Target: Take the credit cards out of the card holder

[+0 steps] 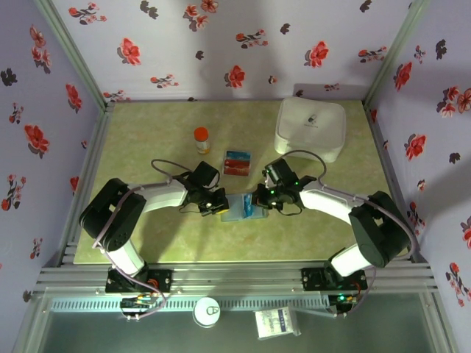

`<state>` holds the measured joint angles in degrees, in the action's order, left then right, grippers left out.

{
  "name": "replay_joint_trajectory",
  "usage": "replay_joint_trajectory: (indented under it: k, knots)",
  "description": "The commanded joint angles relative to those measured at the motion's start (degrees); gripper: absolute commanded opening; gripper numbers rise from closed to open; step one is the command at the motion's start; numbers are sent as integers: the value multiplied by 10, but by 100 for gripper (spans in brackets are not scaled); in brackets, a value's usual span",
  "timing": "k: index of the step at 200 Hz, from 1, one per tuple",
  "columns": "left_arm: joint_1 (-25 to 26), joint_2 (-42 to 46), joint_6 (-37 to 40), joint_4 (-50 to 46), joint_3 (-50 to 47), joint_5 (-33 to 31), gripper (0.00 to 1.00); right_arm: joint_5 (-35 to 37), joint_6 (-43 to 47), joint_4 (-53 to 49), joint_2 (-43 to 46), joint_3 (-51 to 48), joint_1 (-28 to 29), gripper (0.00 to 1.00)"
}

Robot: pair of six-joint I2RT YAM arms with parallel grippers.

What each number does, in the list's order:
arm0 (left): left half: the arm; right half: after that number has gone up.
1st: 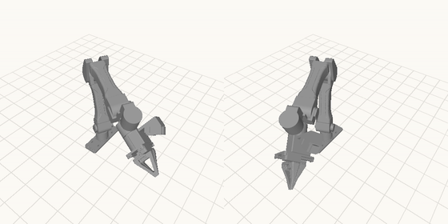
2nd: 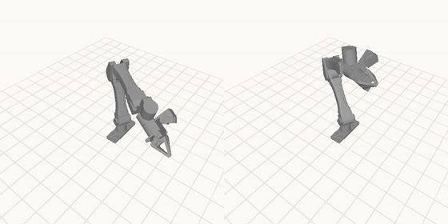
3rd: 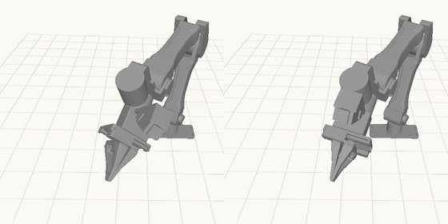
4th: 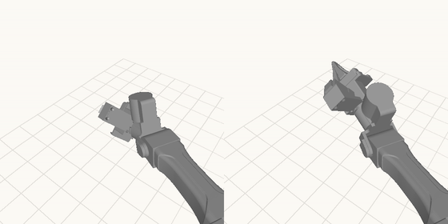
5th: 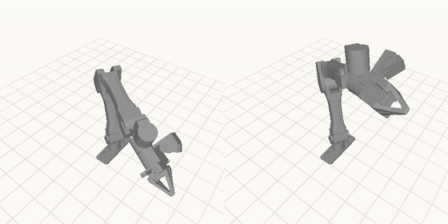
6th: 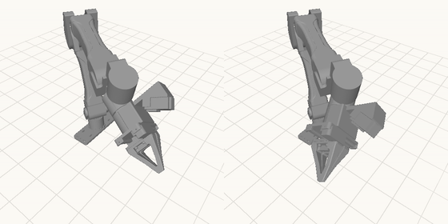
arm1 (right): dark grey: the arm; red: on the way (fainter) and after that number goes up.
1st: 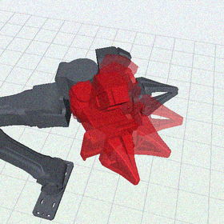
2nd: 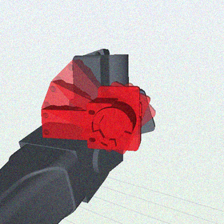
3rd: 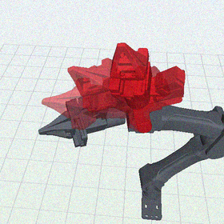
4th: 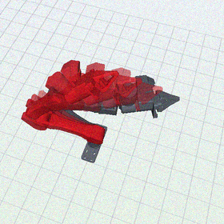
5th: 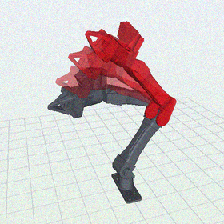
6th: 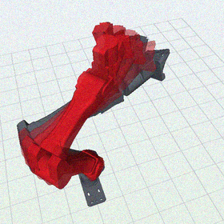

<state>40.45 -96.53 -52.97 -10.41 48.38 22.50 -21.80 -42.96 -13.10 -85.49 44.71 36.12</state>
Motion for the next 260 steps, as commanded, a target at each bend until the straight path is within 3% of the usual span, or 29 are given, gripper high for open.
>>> replay_joint_trajectory:
  k: [1,116,224,260]
  knots:
    - [3,14,1,-24,0,-9,0,16,22,-45,3,26,6,8]
    - [2,3,11,-17,2,-7,0,91,84,-176,-70,137,51,9]
    - [-2,-5,15,-13,5,-1,0,86,71,-175,-93,153,69,15]
    - [-3,-7,18,-15,8,-1,0,90,66,-174,-84,147,71,11]
